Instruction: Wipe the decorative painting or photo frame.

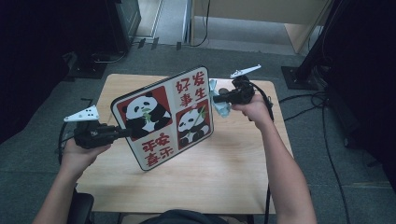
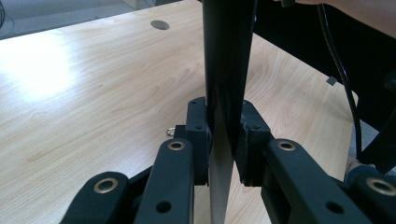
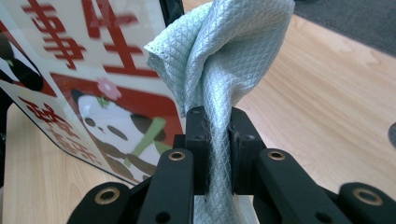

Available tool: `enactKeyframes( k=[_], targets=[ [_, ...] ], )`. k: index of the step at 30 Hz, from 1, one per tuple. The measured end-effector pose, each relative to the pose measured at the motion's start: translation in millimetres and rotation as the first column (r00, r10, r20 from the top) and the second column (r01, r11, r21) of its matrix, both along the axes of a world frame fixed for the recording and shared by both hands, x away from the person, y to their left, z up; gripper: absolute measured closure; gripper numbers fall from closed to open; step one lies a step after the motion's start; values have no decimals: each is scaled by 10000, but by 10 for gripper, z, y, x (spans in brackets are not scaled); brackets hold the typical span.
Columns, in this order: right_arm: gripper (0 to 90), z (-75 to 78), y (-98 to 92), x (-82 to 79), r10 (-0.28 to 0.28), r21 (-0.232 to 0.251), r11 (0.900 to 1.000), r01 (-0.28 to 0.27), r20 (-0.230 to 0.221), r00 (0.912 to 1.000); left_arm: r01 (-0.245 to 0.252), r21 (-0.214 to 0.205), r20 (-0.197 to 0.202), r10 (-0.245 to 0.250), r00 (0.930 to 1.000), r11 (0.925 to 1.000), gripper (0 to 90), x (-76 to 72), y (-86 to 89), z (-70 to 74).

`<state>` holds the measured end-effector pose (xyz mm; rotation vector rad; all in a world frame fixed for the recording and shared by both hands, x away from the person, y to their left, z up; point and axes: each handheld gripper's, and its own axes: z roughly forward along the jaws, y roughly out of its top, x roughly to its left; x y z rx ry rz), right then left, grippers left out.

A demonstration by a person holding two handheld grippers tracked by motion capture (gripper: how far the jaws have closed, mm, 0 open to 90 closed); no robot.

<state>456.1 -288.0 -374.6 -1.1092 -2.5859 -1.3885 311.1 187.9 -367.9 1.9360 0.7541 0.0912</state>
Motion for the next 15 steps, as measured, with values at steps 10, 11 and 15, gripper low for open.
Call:
enactKeyframes(
  k=[10, 11, 15],
  targets=[
    [811, -254, -25, -122, -195, -188, 9996, 195, -45, 9998, 31, 10, 23, -31, 10000, 10000, 780, -3, 0, -1],
    [810, -296, -23, -138, -228, -244, 9994, 228, -15, 9997, 33, 0, 23, -33, 10000, 10000, 780, -4, -2, 0],
    [811, -438, -34, -181, -322, -299, 9990, 321, -26, 9995, 26, -21, 17, -25, 10000, 10000, 780, -3, -3, -1]
  ],
)
